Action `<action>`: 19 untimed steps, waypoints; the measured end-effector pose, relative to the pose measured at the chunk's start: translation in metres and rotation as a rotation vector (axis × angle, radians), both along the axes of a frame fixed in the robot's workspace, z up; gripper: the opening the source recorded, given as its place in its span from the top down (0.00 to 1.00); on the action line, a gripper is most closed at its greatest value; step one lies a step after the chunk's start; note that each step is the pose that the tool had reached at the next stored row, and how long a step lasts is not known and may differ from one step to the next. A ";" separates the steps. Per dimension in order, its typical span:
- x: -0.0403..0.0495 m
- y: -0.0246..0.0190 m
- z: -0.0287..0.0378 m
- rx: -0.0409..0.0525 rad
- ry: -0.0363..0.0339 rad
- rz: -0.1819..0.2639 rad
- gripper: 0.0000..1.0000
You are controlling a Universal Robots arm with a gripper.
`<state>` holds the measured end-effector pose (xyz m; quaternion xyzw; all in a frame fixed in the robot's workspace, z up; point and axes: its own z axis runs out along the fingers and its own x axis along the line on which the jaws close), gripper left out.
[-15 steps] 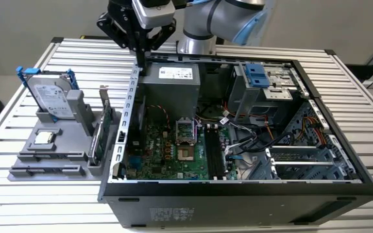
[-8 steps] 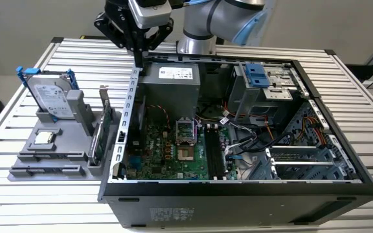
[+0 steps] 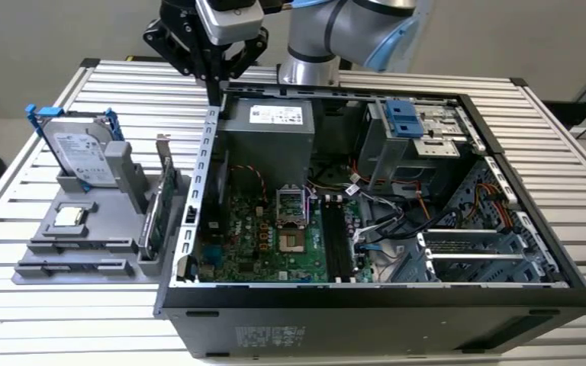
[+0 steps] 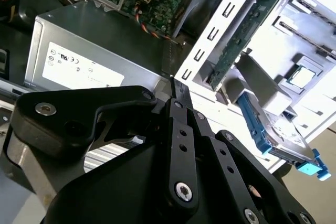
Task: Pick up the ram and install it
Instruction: 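Reach for the ram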
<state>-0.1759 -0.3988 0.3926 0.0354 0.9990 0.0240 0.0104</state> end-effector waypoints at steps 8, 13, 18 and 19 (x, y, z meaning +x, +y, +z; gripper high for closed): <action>-0.0043 0.0000 0.0000 -0.0001 0.0000 0.000 1.00; -0.0069 0.0000 0.0000 -0.0001 0.0000 0.000 1.00; -0.0093 0.0000 0.0000 0.0000 0.0000 0.000 1.00; -0.0097 0.0000 0.0000 0.0000 0.0001 0.000 1.00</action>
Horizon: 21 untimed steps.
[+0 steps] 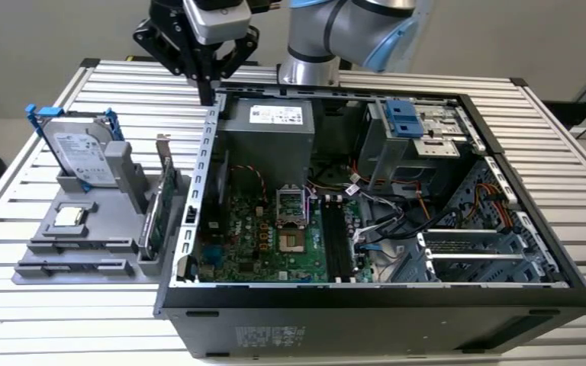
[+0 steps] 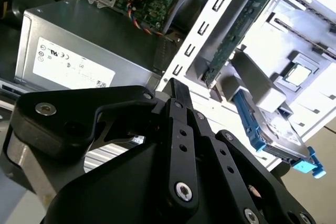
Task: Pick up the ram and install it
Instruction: 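Reach for the ram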
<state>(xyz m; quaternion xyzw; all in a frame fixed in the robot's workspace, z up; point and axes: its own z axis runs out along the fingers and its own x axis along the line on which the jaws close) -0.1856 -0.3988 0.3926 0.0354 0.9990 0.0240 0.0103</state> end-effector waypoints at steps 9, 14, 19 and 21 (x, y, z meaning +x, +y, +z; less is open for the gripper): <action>-0.0026 0.0000 -0.0001 0.0001 -0.0001 0.000 1.00; -0.0048 0.0000 -0.0001 0.0001 -0.0001 0.000 1.00; -0.0069 0.0000 0.0000 0.0000 -0.0001 0.000 1.00; -0.0075 0.0000 -0.0001 0.0000 -0.0001 0.000 1.00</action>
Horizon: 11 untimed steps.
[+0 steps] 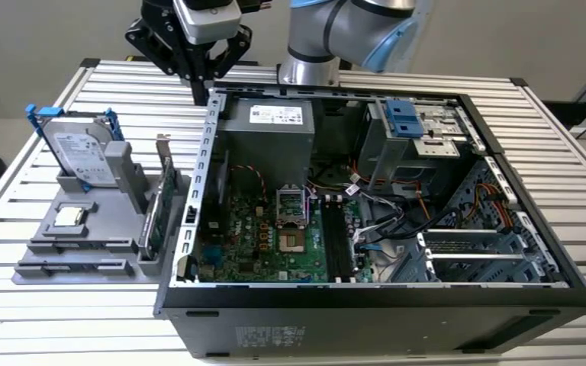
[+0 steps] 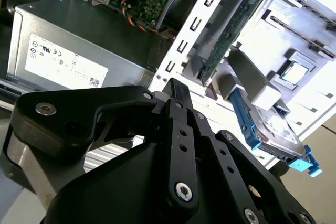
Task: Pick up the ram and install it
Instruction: 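Reach for the ram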
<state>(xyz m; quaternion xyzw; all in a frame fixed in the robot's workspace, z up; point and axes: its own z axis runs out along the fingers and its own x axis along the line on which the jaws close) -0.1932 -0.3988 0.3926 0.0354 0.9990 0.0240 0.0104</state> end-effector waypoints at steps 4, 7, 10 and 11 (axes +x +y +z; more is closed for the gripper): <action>-0.0016 0.0000 0.0000 0.0000 0.0000 0.000 1.00; -0.0036 0.0000 0.0000 0.0000 0.0000 0.000 1.00; -0.0061 0.0000 0.0000 -0.0001 0.0000 0.000 1.00; -0.0072 0.0000 0.0000 0.0000 0.0000 0.000 1.00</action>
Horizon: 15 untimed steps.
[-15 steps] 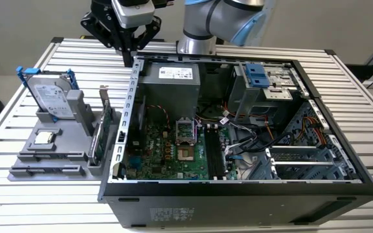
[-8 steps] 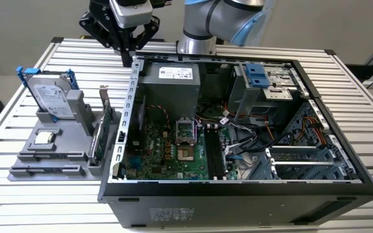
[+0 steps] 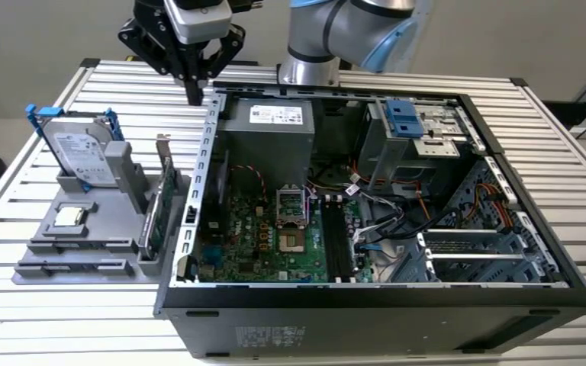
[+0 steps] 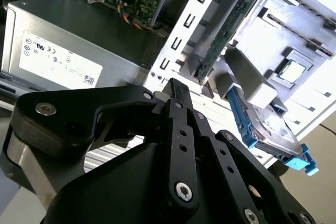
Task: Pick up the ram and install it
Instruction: 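Reach for the ram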
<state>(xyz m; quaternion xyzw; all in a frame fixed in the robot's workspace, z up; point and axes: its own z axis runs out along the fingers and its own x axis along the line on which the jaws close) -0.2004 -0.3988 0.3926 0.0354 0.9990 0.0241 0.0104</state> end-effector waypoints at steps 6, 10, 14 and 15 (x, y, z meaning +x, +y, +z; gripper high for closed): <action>-0.0052 0.0000 0.0000 0.0000 0.0000 0.000 1.00; -0.0092 0.0000 0.0001 -0.0001 0.0001 0.000 1.00; -0.0129 0.0000 0.0000 0.0000 0.0000 0.000 1.00; -0.0137 0.0000 0.0000 -0.0001 0.0001 0.000 1.00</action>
